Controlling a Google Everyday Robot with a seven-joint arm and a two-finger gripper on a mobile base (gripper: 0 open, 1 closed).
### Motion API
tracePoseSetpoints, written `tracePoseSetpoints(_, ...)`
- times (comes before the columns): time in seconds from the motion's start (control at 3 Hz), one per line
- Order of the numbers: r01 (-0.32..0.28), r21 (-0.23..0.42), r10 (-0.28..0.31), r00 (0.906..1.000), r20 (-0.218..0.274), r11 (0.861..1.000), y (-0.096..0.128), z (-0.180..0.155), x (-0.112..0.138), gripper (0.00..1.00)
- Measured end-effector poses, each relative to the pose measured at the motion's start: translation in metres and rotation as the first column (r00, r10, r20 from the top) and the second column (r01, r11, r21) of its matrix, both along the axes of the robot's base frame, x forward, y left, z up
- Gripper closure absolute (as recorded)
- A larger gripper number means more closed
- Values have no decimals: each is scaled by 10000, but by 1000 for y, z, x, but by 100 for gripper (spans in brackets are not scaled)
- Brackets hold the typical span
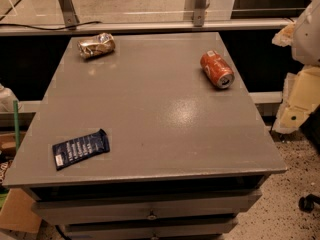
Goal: Move rxbar blueberry near orange can
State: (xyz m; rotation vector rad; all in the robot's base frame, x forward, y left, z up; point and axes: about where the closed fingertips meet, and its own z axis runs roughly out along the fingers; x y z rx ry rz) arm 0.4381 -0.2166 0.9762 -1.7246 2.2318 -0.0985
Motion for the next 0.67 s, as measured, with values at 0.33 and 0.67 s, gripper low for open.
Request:
tracePoseSetpoints(0.33,0,0,0,10000,2,10000,0,0,0,0)
tracePoseSetpoints(0.67,-823,267,820,9966,122,9963,22,-1,3,0)
